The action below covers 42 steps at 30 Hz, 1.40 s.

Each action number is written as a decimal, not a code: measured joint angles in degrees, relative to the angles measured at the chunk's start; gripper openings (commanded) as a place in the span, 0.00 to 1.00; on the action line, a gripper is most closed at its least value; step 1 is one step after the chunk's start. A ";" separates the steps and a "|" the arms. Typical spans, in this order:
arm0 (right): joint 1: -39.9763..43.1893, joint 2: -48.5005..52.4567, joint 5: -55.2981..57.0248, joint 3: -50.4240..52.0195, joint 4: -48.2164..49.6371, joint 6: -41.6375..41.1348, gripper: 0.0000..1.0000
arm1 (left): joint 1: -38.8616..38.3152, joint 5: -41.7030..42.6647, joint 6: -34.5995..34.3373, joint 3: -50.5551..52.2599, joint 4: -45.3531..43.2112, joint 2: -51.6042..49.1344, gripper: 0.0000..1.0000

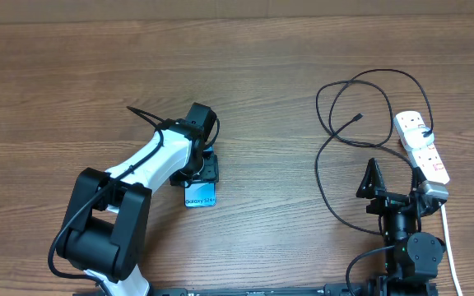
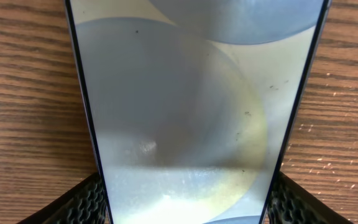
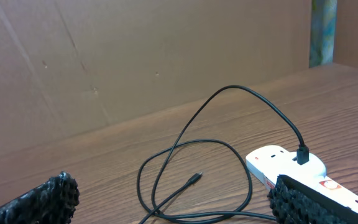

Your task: Plug charger to phone and switch on socket

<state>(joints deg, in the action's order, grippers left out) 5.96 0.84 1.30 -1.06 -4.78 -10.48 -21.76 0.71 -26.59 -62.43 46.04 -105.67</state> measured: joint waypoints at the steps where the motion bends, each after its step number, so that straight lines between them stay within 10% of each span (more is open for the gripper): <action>1: 0.00 0.00 0.00 0.00 -0.02 0.07 1.00 | 0.00 0.02 0.00 -0.02 0.02 0.00 0.63; 42: 0.02 0.00 0.00 0.00 -0.02 0.02 1.00 | 0.09 1.01 2.82 -13.33 14.27 -3.02 0.55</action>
<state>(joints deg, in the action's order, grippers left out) 5.98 0.84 1.30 -1.06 -4.80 -10.46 -21.67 1.72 -23.77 -75.77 60.31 -108.68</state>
